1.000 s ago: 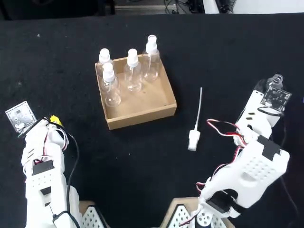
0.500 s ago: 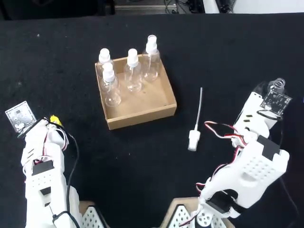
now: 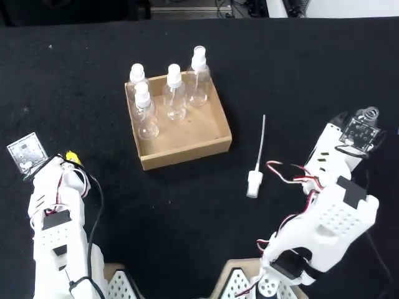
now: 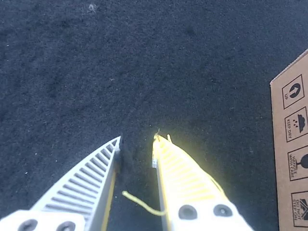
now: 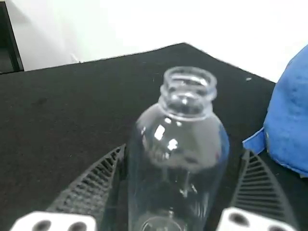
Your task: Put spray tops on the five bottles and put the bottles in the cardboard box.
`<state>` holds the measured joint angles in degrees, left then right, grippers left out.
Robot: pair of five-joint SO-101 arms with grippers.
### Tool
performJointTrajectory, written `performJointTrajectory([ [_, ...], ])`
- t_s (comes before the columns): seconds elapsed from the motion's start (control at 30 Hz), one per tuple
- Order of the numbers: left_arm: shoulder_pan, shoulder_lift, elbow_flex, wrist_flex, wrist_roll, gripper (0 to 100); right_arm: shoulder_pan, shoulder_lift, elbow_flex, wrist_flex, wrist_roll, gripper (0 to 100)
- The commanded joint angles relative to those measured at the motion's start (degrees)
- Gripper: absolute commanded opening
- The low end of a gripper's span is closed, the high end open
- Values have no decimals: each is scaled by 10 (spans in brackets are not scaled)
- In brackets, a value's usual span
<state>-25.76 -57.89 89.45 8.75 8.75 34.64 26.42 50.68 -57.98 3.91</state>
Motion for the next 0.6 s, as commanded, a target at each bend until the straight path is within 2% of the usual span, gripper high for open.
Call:
performJointTrajectory([
  [0.0, 8, -9, -5, -13, -7, 95, -11, -15, -1, -9, 0, 304],
  [0.13, 8, -9, -6, -13, -7, 95, -9, -71, 30, -6, 0, 304],
  [0.33, 8, -9, -6, -13, -7, 95, -5, -243, 125, 13, 0, 304],
  [0.43, 8, -9, -6, -13, -7, 95, -6, -345, 156, 96, 0, 304],
  [0.57, 8, -9, -4, -13, -7, 95, 6, -488, 143, 276, 0, 304],
])
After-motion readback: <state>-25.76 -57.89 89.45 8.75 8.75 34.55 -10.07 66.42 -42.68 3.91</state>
